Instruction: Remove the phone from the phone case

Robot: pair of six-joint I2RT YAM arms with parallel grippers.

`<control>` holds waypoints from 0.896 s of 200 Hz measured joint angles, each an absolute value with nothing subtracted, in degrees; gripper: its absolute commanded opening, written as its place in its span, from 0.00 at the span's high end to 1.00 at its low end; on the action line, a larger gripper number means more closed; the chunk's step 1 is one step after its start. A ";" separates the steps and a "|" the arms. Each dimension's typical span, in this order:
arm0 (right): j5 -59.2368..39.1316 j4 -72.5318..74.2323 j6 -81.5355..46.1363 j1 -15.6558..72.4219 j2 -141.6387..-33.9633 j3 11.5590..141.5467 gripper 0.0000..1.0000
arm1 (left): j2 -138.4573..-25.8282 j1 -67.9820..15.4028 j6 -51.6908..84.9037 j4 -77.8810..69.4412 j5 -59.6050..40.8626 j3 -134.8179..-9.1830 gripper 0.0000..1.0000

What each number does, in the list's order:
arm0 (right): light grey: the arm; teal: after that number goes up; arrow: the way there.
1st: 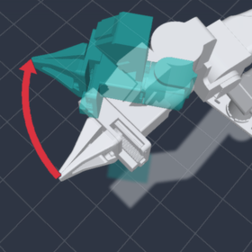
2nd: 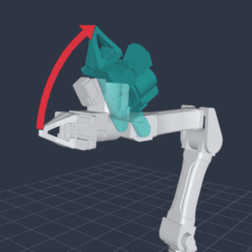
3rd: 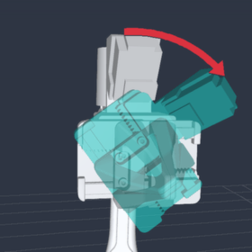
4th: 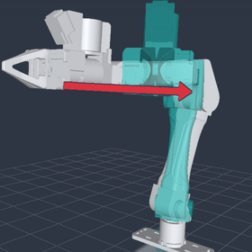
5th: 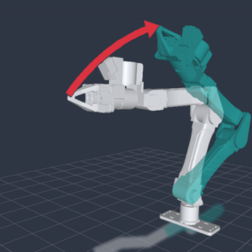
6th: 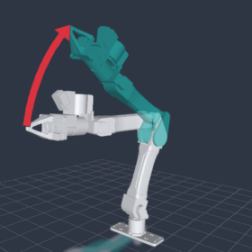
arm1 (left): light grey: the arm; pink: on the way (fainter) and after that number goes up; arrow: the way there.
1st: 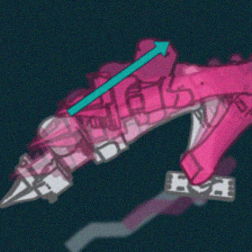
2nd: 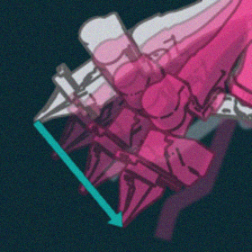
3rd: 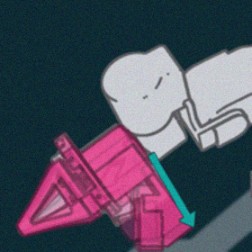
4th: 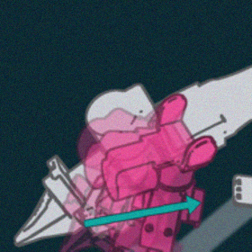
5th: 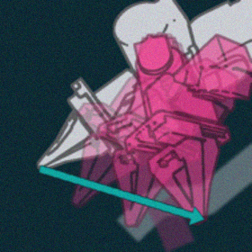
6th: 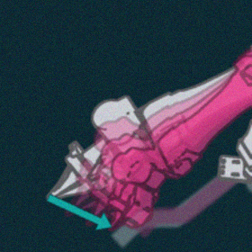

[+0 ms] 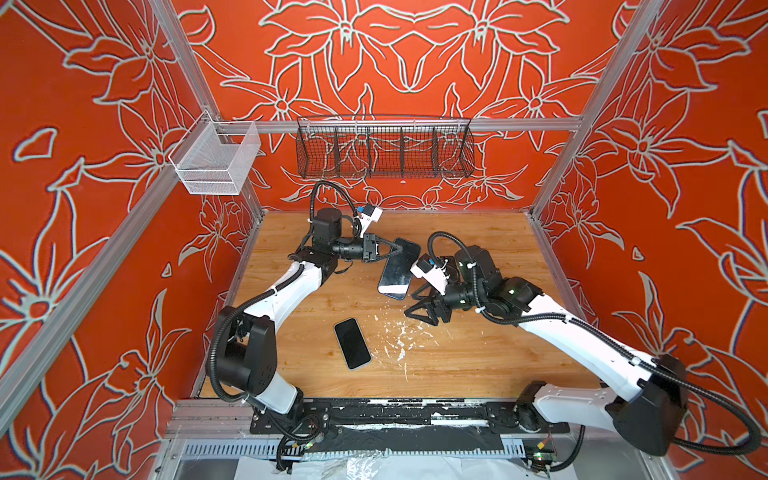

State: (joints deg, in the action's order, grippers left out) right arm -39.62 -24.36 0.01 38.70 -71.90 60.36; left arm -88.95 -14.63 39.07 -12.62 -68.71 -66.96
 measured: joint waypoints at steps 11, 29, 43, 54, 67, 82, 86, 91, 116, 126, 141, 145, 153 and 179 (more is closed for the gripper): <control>-39.68 -24.58 0.03 38.70 -73.45 60.38 0.33 | -88.53 -14.63 39.18 -12.69 -68.73 -66.96 1.00; -40.56 -24.43 -0.01 38.70 -75.33 60.38 0.35 | -88.12 -14.63 39.38 -12.86 -68.86 -66.96 1.00; -41.58 -23.38 -0.12 38.70 -75.53 60.36 0.36 | -87.94 -14.63 39.62 -13.06 -68.86 -66.72 1.00; -42.65 -22.04 -0.27 38.70 -75.53 60.36 0.37 | -87.85 -14.63 39.92 -13.28 -68.90 -66.35 1.00; -43.42 -20.75 -0.36 38.70 -75.53 60.36 0.39 | -87.85 -14.70 40.34 -13.87 -68.90 -65.82 1.00; -44.80 -19.81 -0.49 38.70 -75.57 60.36 0.41 | -87.85 -14.74 40.99 -14.44 -68.90 -65.45 1.00; -45.25 -19.51 -0.49 38.70 -75.64 60.38 0.42 | -87.85 -14.79 41.15 -14.66 -68.90 -65.36 1.00; -45.63 -19.18 -0.51 38.70 -75.75 60.38 0.43 | -87.85 -14.83 41.43 -15.03 -68.93 -65.28 1.00; -47.13 -18.37 -0.67 38.70 -77.08 60.42 0.47 | -87.85 -15.22 42.54 -16.67 -69.06 -65.01 1.00; -47.55 -18.13 -0.71 38.70 -77.76 60.42 0.49 | -87.85 -15.35 42.89 -17.28 -69.10 -65.01 1.00; -47.94 -17.76 -0.89 38.70 -78.39 60.42 0.52 | -87.85 -15.44 43.42 -18.04 -69.19 -65.01 1.00; -48.05 -17.63 -0.91 38.70 -78.46 60.47 0.53 | -87.85 -15.44 43.53 -18.17 -69.19 -65.01 1.00; -48.16 -17.34 -0.97 38.70 -78.54 60.51 0.55 | -87.85 -15.46 43.70 -18.44 -69.21 -64.99 1.00; -48.27 -16.78 -1.10 38.70 -78.54 61.12 0.63 | -87.85 -15.46 43.99 -19.03 -69.30 -64.99 1.00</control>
